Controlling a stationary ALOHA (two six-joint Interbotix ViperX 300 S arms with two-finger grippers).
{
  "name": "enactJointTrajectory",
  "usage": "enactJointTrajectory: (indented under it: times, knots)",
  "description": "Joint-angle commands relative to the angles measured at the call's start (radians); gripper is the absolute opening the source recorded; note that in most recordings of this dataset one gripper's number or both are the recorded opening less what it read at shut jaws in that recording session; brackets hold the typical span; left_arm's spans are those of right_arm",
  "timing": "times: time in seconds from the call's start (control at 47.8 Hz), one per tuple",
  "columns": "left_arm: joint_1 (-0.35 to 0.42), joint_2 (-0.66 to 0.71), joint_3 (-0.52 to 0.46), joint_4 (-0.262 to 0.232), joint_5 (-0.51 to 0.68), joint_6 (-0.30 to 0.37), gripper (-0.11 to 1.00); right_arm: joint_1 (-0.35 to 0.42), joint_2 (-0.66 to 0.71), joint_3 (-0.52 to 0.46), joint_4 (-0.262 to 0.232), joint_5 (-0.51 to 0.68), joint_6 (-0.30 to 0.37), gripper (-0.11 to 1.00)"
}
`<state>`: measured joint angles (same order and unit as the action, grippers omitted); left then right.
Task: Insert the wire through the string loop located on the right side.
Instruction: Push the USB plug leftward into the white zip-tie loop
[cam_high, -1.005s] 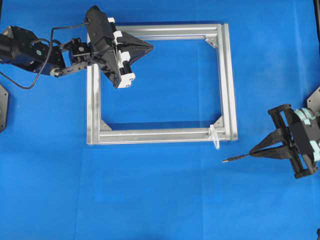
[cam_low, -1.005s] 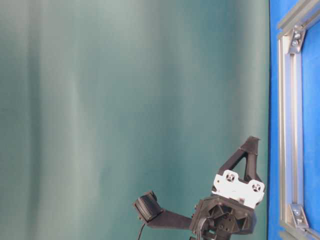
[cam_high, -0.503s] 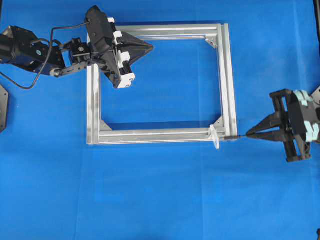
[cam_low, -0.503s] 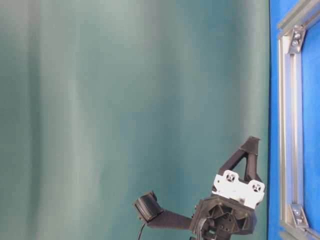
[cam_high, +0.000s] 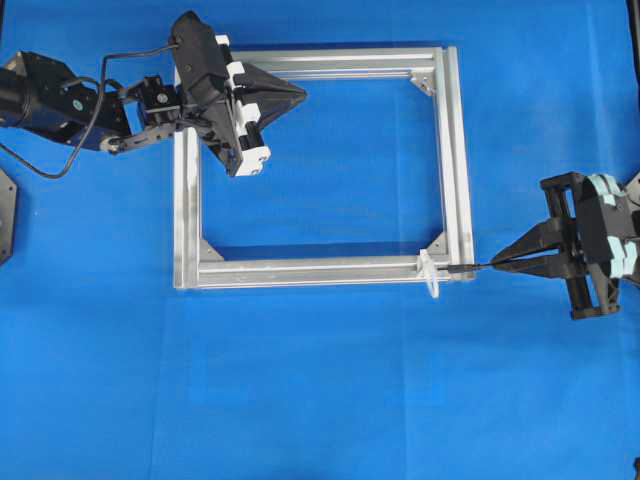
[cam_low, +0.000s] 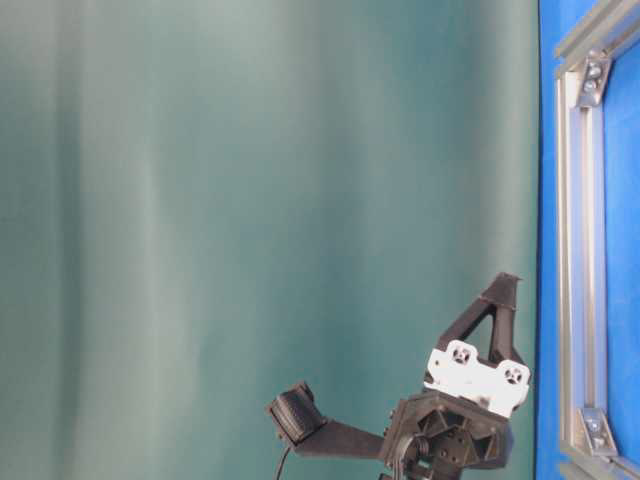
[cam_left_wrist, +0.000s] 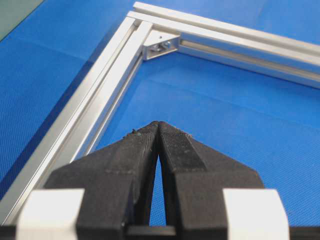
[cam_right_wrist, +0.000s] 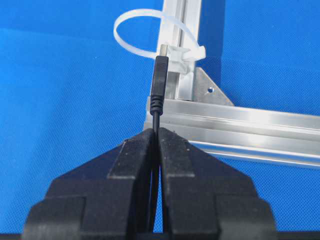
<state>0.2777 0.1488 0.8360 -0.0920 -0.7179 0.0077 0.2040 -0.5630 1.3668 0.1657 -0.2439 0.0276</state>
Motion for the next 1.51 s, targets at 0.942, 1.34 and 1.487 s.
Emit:
enactJointTrajectory:
  times: [0.942, 1.34, 1.487]
  knots:
    - [-0.003, -0.029, -0.008, 0.002, -0.005, 0.002, 0.00, -0.003, -0.002, -0.009, -0.003, -0.012, -0.002, -0.03]
    - [-0.003, -0.031, -0.008, 0.002, -0.005, 0.002, 0.00, -0.003, -0.002, -0.009, -0.003, -0.012, -0.002, -0.03]
    - [-0.003, -0.031, -0.008, 0.002, -0.005, 0.002, 0.00, -0.003, 0.002, -0.011, -0.002, -0.023, -0.002, -0.03]
